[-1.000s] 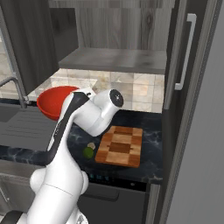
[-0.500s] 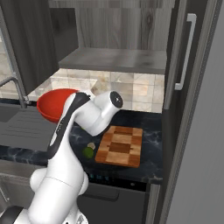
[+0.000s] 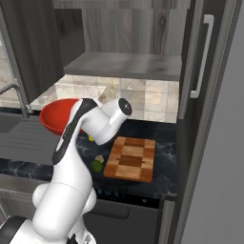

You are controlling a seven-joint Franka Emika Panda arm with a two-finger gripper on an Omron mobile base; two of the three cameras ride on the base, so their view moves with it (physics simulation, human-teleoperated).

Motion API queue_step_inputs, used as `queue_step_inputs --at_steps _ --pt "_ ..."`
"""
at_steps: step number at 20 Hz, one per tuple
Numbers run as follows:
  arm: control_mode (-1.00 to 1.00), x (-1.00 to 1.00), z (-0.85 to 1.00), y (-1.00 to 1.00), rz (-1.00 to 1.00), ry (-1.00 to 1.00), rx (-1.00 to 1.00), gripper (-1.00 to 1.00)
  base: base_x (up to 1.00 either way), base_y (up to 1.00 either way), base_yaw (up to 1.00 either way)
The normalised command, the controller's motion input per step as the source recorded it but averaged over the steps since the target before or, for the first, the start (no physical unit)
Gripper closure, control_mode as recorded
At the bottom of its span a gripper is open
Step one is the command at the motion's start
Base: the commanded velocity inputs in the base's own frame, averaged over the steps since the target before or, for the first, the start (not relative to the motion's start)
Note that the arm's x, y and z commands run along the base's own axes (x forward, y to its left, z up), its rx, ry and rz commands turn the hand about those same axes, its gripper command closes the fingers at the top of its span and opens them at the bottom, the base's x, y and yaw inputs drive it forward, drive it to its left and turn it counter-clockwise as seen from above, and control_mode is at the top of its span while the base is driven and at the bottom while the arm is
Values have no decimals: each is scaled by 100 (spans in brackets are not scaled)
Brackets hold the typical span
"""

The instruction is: Open the cabinet. Place the bowl and condiment on the counter. Then place the lime and garlic on the cutting board.

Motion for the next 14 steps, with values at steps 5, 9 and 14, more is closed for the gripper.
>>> queue_step_inputs --at_steps 5,9,14 --pt "-100 2 -22 13 4 0 0 100 0 0 0" --pt "-100 0 -24 12 3 0 0 100 0 0 0" --pt "-100 3 -19 8 3 -1 0 100 0 0 0"
